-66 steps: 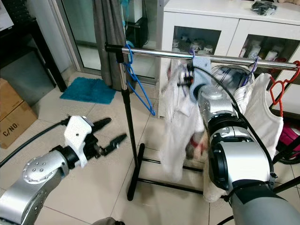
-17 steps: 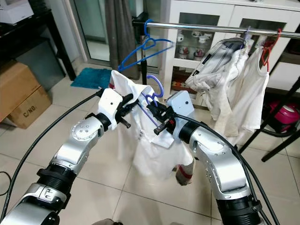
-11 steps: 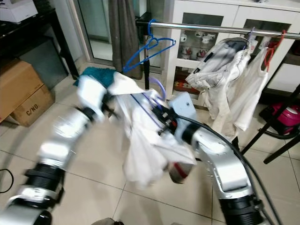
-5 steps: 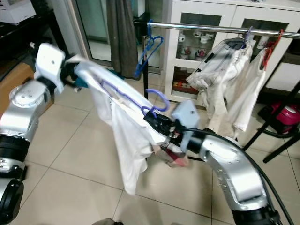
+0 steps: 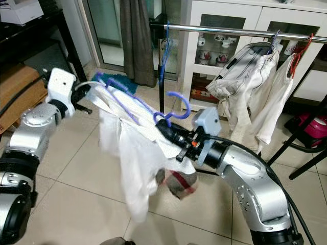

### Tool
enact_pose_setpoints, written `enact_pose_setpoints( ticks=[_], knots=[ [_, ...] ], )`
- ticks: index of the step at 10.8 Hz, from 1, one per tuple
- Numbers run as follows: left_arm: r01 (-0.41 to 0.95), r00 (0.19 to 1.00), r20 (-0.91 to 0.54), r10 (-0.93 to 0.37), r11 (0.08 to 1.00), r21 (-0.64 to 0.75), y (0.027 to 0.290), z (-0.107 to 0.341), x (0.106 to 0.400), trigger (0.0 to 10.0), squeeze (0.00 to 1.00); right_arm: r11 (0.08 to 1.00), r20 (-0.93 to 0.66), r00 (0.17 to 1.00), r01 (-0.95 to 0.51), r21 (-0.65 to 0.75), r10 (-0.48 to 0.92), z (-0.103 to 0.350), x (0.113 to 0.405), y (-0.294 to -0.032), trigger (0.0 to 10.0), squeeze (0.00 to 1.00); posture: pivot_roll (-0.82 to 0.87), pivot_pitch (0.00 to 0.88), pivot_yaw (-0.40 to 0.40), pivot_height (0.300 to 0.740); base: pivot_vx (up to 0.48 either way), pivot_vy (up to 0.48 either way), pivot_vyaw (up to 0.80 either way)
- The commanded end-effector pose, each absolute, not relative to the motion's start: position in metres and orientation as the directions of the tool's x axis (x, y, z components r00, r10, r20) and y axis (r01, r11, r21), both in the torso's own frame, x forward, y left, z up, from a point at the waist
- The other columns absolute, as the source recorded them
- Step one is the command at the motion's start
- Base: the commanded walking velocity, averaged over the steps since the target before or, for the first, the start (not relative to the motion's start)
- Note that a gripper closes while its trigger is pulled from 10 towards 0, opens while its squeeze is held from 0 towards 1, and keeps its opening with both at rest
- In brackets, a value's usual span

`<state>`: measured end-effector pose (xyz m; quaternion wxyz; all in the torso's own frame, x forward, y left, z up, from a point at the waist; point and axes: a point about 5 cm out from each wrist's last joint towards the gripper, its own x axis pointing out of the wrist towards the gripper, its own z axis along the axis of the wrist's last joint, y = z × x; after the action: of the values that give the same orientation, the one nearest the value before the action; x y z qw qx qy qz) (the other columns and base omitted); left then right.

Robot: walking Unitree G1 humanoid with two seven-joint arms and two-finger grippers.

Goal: Hang hanger

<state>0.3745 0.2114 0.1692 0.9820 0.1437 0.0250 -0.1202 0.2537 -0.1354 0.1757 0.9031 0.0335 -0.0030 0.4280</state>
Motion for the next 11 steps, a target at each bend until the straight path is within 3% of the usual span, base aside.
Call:
enact_pose_setpoints(
  ticks=[1,3,5,6,7,10,11],
  knots=[
    [0.26,0.966,-0.078,-0.248,0.938,0.231,0.208,0.165,0.371,0.0,0.0,0.734,0.073,0.741,-0.672,0.096,0.668,0.18,0.264,-0.141,0.0,0.0,-0.11,0.0,0.085,0.74,0.0,0.0,0.0],
    [0.44,0.898,-0.097,-0.429,0.88,0.178,0.164,0.154,0.359,0.0,0.0,0.823,0.141,0.858,-0.514,0.244,0.494,0.183,0.282,-0.139,0.0,0.0,-0.11,0.0,0.085,0.74,0.0,0.0,0.0],
    [0.565,0.825,-0.102,-0.555,0.811,0.152,0.128,0.149,0.345,0.0,0.0,0.839,0.171,0.915,-0.403,0.365,0.366,0.184,0.293,-0.139,0.0,0.0,-0.11,0.0,0.085,0.74,0.0,0.0,0.0],
    [0.647,0.762,-0.084,-0.642,0.753,0.12,0.097,0.148,0.329,0.0,0.0,0.849,0.188,0.947,-0.316,0.423,0.259,0.185,0.302,-0.142,0.0,0.0,-0.11,0.0,0.088,0.74,0.0,0.0,0.0],
    [0.667,0.744,-0.069,-0.664,0.737,0.107,0.087,0.148,0.322,0.0,0.0,0.871,0.191,0.957,-0.278,0.404,0.217,0.186,0.305,-0.147,0.0,0.0,-0.11,0.0,0.088,0.74,0.0,0.0,0.0],
    [0.635,0.772,-0.041,-0.634,0.767,0.094,0.094,0.154,0.319,0.0,0.0,0.883,0.184,0.97,-0.221,0.413,0.157,0.185,0.309,-0.158,0.0,0.0,-0.11,0.0,0.086,0.74,0.0,0.0,0.0],
    [0.608,0.793,0.016,-0.609,0.793,0.038,0.099,0.165,0.317,0.0,0.0,0.945,0.172,0.957,-0.266,0.192,0.235,0.186,0.31,-0.155,0.0,0.0,-0.11,0.0,0.085,0.74,0.0,0.0,0.0]
  ],
)
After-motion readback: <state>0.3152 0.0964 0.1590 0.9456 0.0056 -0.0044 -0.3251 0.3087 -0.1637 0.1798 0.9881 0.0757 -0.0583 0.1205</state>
